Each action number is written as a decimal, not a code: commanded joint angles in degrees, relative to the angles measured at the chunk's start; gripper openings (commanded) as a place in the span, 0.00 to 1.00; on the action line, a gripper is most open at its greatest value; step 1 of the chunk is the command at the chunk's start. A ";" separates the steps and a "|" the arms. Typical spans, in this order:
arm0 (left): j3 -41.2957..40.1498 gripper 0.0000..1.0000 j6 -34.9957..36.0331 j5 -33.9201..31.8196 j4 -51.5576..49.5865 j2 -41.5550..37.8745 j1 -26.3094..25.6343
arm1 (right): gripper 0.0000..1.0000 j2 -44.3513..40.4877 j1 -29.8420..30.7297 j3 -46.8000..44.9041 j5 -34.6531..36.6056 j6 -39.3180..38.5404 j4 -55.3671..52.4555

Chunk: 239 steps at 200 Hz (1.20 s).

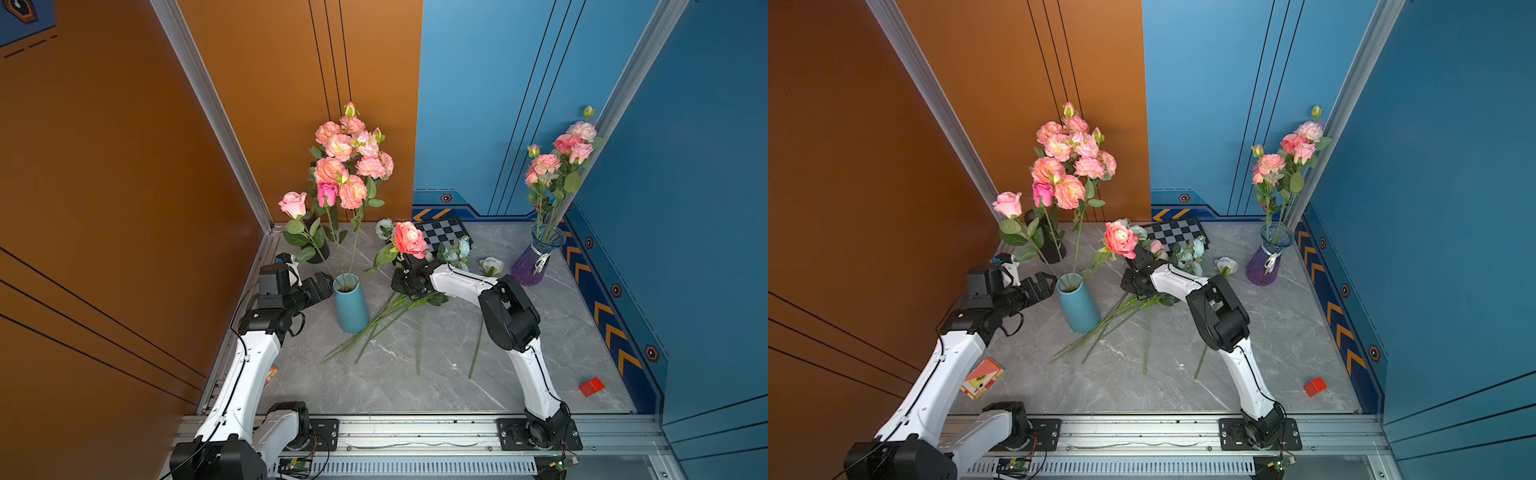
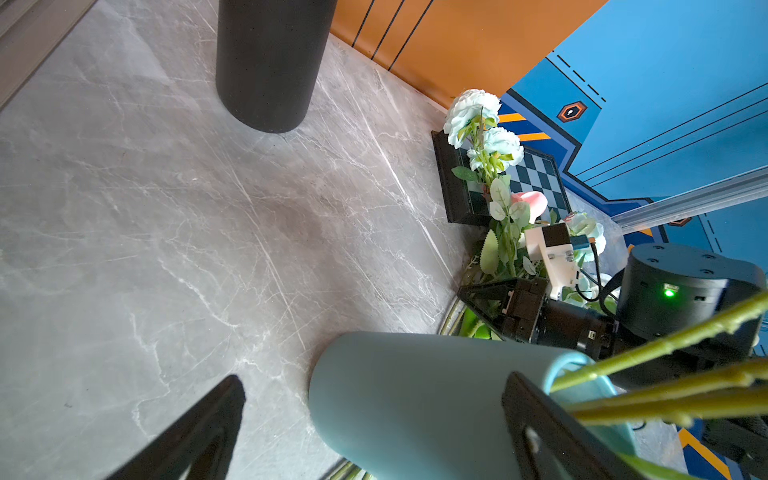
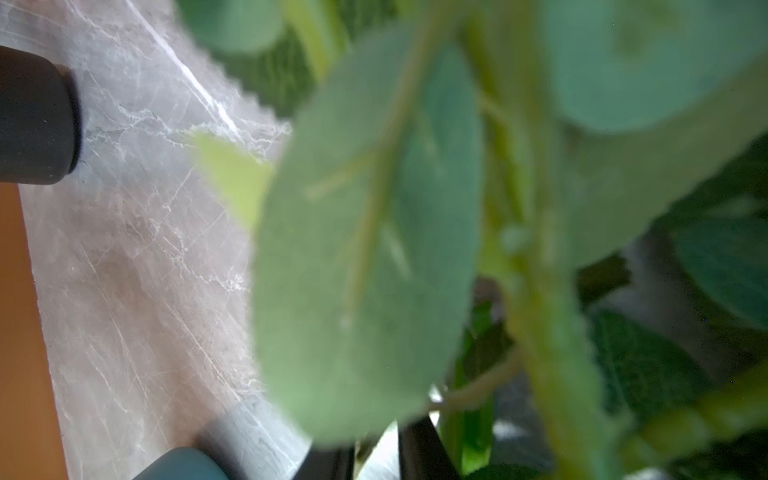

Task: Place the pink flowers into the vase
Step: Pick up the flower at the center of the board.

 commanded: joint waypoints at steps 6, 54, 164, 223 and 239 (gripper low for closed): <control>-0.53 0.99 1.37 -0.32 -0.97 0.10 -0.73 | 0.19 -3.30 -0.32 0.07 0.88 -0.90 -0.99; -0.59 0.99 1.26 -0.32 -0.96 -0.27 -0.81 | 0.16 -4.66 -0.07 -0.61 0.93 -1.23 -1.28; -0.48 0.99 1.27 -0.23 -0.98 -0.01 -0.94 | 0.00 -10.08 -7.30 6.37 -12.77 -0.23 -2.66; -0.23 0.99 0.85 0.14 -0.65 0.69 -1.08 | 0.00 -12.15 -13.87 20.56 -9.97 -17.14 -29.58; -0.04 0.99 0.88 0.13 -0.61 0.74 -1.16 | 0.00 -11.01 -13.17 23.64 -7.23 -21.70 -35.54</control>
